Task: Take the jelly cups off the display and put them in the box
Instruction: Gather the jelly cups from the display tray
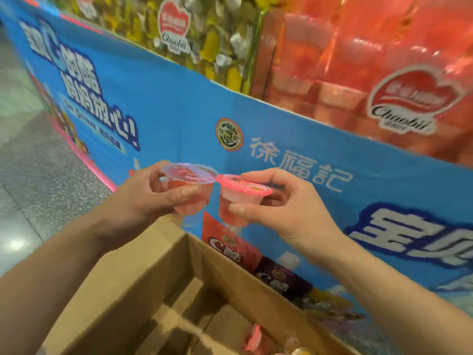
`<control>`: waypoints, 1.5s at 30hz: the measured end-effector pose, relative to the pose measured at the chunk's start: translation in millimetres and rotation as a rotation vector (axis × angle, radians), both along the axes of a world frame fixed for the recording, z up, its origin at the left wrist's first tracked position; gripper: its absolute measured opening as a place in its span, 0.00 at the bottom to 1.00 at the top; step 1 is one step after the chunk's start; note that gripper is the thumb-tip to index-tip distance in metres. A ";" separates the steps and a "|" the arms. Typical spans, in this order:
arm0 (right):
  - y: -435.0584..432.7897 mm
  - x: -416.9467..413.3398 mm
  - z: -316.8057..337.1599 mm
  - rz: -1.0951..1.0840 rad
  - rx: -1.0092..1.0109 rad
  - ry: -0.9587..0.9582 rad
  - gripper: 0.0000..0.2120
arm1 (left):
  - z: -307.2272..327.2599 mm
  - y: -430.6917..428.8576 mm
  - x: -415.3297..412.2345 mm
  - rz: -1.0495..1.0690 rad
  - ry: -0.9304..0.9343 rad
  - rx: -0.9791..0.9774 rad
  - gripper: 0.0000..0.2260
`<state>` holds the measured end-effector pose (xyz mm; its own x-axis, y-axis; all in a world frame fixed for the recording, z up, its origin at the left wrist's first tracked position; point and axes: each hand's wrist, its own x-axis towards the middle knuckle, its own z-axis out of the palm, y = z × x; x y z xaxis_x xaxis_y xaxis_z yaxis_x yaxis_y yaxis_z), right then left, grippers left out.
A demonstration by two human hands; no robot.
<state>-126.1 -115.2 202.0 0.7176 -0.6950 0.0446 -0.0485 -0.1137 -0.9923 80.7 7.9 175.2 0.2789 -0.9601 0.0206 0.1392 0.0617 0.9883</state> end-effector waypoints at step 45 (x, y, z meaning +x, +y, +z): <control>-206.3 -147.1 295.8 -0.316 -0.571 0.326 0.19 | 313.5 -144.0 -103.7 0.010 -0.334 -0.281 0.30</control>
